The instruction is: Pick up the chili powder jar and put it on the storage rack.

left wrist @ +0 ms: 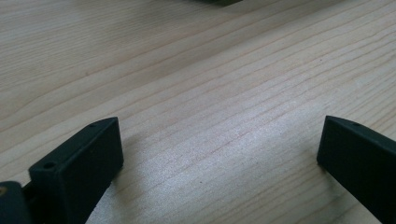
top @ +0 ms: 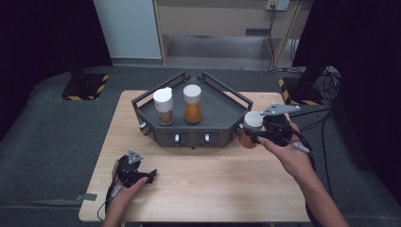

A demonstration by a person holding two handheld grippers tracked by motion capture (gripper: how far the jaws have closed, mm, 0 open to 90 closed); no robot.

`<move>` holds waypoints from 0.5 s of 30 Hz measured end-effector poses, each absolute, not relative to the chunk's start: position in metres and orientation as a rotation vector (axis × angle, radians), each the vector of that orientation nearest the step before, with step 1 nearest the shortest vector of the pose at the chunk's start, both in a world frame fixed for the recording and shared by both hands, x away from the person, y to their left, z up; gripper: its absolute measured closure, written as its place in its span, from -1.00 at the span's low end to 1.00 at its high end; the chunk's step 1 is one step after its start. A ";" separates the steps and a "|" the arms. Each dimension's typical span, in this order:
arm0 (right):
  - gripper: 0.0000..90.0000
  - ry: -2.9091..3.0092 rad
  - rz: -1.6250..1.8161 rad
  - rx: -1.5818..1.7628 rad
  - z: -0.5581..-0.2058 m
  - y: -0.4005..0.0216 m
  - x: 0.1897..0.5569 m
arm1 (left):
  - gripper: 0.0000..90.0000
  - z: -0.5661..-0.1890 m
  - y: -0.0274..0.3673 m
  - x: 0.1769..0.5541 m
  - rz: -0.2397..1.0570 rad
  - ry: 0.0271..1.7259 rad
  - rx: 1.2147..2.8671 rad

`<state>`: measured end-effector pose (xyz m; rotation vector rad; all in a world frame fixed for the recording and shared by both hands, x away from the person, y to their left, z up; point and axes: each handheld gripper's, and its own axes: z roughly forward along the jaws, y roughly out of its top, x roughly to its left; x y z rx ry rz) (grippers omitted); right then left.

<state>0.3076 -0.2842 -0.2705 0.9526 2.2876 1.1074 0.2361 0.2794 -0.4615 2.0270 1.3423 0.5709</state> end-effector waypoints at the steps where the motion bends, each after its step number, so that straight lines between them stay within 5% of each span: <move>1: -0.23 2.288 1.108 0.949 -0.269 -0.284 0.308 | -1.00 -0.461 0.279 0.236 0.571 1.342 2.027; 15: -0.23 2.289 1.104 0.934 -0.247 -0.277 0.311 | -1.00 -0.461 0.279 0.236 0.571 1.342 2.027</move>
